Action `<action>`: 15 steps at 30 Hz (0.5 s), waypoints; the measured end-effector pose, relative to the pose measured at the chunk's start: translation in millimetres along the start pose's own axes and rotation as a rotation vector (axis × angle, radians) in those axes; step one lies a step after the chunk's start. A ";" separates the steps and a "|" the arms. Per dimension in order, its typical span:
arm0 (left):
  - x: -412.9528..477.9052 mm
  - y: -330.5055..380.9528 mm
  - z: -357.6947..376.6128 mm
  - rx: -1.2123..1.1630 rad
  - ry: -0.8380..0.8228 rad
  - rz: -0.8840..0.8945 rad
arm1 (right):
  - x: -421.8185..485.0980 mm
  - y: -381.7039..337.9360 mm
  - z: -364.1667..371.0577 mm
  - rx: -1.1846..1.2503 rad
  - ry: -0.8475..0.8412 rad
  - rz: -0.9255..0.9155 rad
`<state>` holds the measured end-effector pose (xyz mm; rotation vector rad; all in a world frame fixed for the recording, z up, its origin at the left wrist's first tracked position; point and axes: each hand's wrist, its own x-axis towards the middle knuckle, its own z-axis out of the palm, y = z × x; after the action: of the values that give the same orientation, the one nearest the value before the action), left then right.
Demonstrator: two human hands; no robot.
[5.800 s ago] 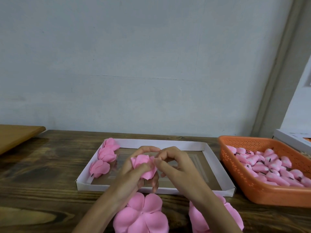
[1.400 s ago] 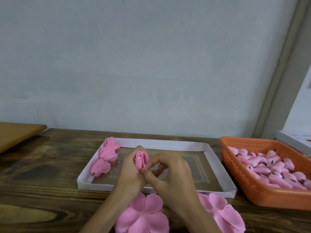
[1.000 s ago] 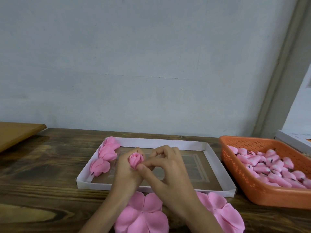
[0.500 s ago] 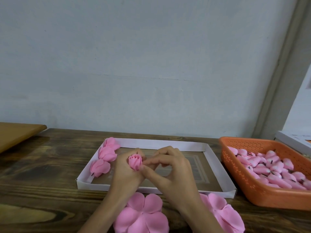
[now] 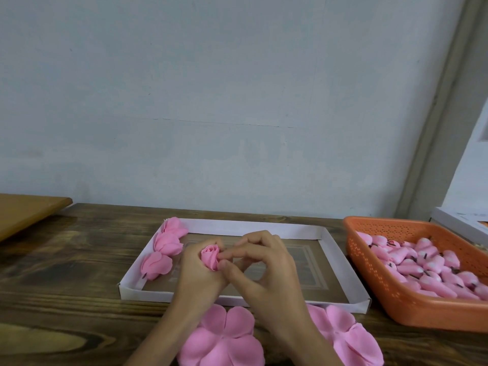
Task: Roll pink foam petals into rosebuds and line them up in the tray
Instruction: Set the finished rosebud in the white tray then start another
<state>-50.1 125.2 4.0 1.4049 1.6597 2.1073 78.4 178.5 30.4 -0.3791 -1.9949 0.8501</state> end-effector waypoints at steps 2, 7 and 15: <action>1.0 2.0 -2.5 -0.030 -0.016 0.016 | 0.5 -0.8 -2.0 0.035 -0.001 -0.024; -2.0 10.7 2.5 0.062 -0.029 0.093 | 2.2 -1.0 -5.9 -0.047 -0.082 -0.129; -6.6 2.9 0.5 0.091 -0.001 -0.103 | -0.2 1.9 -5.5 -0.156 -0.136 -0.191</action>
<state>-44.7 120.6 2.5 1.3129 1.8073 2.0001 83.0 182.0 30.9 -0.2194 -2.1907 0.6164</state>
